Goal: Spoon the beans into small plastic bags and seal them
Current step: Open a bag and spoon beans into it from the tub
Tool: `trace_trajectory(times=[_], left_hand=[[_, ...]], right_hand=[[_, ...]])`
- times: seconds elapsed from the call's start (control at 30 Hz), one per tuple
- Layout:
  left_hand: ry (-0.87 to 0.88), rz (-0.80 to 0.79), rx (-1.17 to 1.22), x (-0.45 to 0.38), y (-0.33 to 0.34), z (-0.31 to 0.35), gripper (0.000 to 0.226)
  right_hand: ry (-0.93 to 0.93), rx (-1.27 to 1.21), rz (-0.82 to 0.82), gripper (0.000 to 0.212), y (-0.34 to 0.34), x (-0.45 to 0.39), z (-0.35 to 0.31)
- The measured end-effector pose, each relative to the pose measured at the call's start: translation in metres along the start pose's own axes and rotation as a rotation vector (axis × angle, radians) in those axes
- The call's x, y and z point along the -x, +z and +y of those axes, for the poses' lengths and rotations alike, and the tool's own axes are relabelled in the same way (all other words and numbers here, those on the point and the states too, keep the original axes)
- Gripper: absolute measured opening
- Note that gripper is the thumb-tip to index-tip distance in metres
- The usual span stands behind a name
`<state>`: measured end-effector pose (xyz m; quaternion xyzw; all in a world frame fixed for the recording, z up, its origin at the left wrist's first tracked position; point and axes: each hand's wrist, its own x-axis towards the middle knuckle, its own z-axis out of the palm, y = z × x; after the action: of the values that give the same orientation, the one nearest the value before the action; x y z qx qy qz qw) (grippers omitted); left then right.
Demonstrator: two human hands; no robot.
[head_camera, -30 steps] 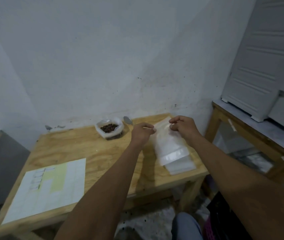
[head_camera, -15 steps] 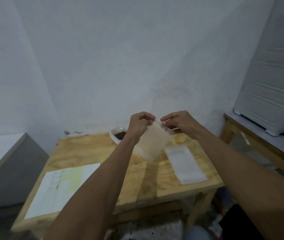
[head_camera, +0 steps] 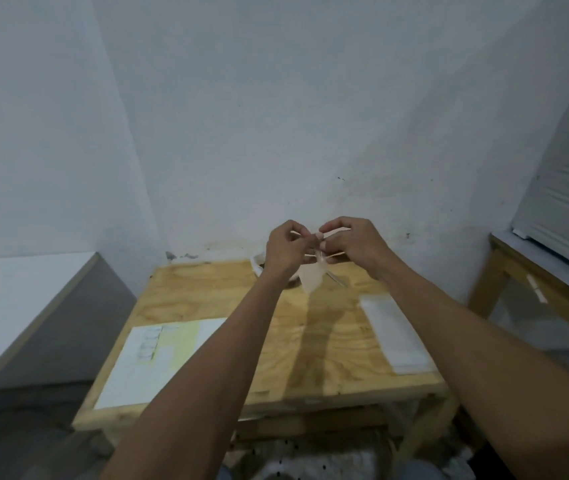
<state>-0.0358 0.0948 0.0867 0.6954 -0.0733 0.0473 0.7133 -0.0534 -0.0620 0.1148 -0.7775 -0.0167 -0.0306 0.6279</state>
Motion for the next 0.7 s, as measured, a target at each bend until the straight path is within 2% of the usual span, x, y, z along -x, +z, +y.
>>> trace_trajectory(times=[0.17, 0.33, 0.47, 0.7], left_hand=[[-0.052, -0.047, 0.092, 0.01, -0.013, 0.003, 0.016], [-0.022, 0.003, 0.016, 0.007, -0.008, -0.001, 0.019], [-0.04, 0.089, -0.013, -0.002, -0.003, -0.005, 0.02], [-0.17, 0.073, -0.077, -0.006, -0.008, -0.004, 0.018]], right_hand=[[0.007, -0.003, 0.016, 0.022, 0.007, -0.002, 0.004], [-0.159, 0.221, 0.125, 0.016, 0.02, -0.002, 0.01], [-0.211, 0.347, 0.067, 0.021, 0.025, -0.002, 0.011], [-0.209, 0.495, 0.029, 0.028, 0.026, -0.007, 0.012]])
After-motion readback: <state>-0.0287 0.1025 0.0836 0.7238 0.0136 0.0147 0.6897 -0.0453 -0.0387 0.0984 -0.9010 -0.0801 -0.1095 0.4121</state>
